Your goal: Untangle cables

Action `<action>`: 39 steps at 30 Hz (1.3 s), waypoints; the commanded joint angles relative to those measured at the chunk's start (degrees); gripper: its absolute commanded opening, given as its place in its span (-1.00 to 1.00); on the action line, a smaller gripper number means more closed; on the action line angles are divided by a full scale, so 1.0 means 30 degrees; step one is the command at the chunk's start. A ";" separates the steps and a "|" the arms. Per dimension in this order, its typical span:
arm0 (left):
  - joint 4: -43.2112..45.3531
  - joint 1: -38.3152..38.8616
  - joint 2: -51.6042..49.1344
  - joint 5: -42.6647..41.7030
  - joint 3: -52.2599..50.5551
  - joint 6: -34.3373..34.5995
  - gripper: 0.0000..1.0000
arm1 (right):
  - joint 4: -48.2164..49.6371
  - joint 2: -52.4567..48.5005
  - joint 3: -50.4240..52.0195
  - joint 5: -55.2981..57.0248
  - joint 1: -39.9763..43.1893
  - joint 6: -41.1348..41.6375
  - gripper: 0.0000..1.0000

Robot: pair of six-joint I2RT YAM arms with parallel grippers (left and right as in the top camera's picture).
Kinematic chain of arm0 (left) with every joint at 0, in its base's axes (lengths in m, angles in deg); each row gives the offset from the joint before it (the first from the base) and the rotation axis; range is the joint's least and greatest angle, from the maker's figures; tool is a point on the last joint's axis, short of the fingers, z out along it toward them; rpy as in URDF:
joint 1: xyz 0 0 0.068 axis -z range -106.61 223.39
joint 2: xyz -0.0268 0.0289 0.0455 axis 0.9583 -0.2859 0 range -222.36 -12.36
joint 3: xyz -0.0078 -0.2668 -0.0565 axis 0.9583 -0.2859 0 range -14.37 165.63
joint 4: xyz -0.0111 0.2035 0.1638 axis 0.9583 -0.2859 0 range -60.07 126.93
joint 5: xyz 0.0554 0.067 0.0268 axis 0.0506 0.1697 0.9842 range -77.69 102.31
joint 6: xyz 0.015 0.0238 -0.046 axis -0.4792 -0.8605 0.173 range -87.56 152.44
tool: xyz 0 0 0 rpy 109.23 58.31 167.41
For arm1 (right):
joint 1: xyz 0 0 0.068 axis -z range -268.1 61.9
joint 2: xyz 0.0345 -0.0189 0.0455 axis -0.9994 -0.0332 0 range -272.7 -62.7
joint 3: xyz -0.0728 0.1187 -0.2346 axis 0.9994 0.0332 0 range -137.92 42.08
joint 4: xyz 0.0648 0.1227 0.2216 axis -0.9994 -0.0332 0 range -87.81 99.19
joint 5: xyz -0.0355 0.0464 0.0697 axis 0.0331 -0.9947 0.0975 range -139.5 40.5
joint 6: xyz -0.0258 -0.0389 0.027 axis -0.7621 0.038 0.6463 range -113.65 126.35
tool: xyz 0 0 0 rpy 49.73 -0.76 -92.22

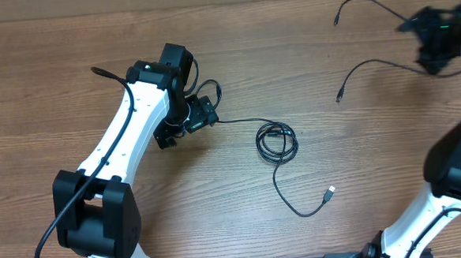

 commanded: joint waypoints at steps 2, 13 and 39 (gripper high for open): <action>0.0015 0.0124 0.0189 -0.0124 -0.0036 -0.0430 0.99 | 0.0743 0.0240 0.1341 0.3475 -0.2273 -0.0226 0.75; 0.0015 0.0124 0.0189 -0.0124 -0.0036 -0.0430 0.99 | 0.0954 -0.2769 0.1596 0.4903 -0.3818 -0.0678 0.21; 0.0015 0.0124 0.0189 -0.0124 -0.0036 -0.0430 0.99 | 0.1545 -0.5326 0.1588 0.3096 -0.3818 -0.2178 -0.88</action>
